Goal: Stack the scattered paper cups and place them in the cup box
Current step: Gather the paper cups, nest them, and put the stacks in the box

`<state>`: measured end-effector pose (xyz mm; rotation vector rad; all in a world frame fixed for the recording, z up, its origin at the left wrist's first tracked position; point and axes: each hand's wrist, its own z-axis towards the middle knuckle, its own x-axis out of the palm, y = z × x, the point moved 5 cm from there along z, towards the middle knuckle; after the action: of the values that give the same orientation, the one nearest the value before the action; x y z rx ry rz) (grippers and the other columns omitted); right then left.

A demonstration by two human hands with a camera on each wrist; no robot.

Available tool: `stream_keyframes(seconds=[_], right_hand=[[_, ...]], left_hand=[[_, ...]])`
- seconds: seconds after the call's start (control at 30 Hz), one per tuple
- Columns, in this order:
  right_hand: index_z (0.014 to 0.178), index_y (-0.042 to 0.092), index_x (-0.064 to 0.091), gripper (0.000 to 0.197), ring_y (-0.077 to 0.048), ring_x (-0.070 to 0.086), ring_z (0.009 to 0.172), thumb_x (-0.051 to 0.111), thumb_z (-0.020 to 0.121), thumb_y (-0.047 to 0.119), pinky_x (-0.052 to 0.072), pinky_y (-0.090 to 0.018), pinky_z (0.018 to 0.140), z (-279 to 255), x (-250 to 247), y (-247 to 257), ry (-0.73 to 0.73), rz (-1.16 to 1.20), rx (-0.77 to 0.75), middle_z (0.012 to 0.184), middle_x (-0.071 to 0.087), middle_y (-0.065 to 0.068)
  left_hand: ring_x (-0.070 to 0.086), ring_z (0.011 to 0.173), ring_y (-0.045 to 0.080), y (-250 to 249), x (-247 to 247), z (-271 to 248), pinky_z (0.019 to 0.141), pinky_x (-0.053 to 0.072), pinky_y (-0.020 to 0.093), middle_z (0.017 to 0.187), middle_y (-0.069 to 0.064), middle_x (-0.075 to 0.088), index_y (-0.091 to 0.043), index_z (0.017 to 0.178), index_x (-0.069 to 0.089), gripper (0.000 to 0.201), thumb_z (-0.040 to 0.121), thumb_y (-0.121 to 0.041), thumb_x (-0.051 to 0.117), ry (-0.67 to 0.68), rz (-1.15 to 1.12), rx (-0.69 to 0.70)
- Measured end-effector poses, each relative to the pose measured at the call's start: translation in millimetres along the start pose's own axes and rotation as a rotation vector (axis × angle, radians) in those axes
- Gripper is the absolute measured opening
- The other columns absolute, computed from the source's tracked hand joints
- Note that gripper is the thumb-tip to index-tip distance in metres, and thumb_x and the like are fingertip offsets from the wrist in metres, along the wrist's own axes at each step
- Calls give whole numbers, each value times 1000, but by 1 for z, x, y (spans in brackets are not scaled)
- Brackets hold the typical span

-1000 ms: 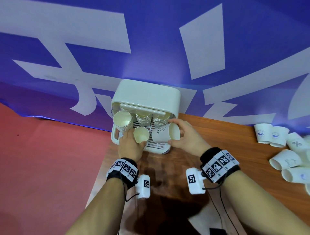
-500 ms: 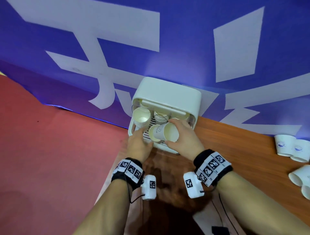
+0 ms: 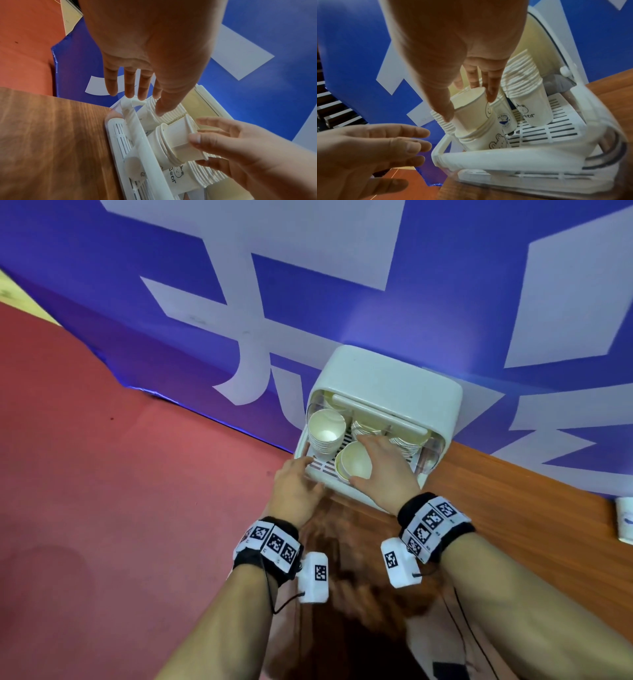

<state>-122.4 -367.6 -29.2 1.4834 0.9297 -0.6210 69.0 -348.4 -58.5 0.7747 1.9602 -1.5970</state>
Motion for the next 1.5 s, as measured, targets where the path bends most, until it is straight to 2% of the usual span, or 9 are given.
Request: stream_keyframes(seconds=[0.23,0.5,0.63,0.87,1.0,1.1,1.2,1.27,1.5], right_hand=[[148,21,38,79,-27,39,131,76,80,35,35,-36,108,5,20,-6,27,-78,17,144,44,-1],[147,23,37,79,-23,45,130,78,80,33,42,-41,104,5,29,-14,35,18,53,148,41,3],[141,23,43,71,-23,48,125,78,80,32,45,-42,100,6,29,-17,17,41,71,143,42,3],[121,21,49,53,-20,47,119,80,78,31,39,-29,87,8,26,-17,-4,97,132,133,42,3],[115,25,48,50,-16,49,112,79,78,38,44,-33,82,0,18,-16,-11,105,149,128,42,6],[120,25,49,50,-14,49,104,75,80,39,47,-38,86,-12,4,-14,-15,130,163,127,42,7],[127,22,52,49,-16,49,117,72,85,35,42,-32,93,-34,-17,-18,-53,200,117,131,46,4],[128,20,55,45,-15,50,117,70,87,34,38,-26,91,-53,-34,-24,-77,234,88,130,50,4],[122,20,60,30,-8,57,100,63,93,27,41,-24,81,-135,-102,-77,-207,289,105,111,55,7]], left_hand=[[52,115,28,5,2,3,102,40,40,122,8,58,-15,129,57,53,78,-20,71,25,18,-3],[50,115,26,8,4,6,102,38,36,122,6,56,-15,127,58,48,81,-22,68,61,51,-31],[49,116,27,6,5,6,103,37,37,122,6,55,-16,126,59,46,81,-21,68,59,37,-36],[49,117,26,2,2,2,104,38,39,124,4,55,-18,125,60,45,81,-23,68,62,52,-28],[49,118,24,-5,-5,-5,106,37,39,124,3,55,-20,123,61,43,81,-24,68,44,68,-31],[52,116,25,-19,-9,-14,105,39,41,122,4,57,-20,120,63,41,80,-21,67,32,61,-11],[54,115,25,-43,-7,-24,102,42,40,121,4,59,-18,119,64,41,78,-19,66,16,49,51],[54,115,23,-66,-2,-33,100,43,38,122,4,60,-16,119,64,41,78,-18,67,16,46,101],[55,111,20,-154,41,-82,101,41,32,119,4,61,-14,118,63,37,82,-15,69,67,-5,208]])
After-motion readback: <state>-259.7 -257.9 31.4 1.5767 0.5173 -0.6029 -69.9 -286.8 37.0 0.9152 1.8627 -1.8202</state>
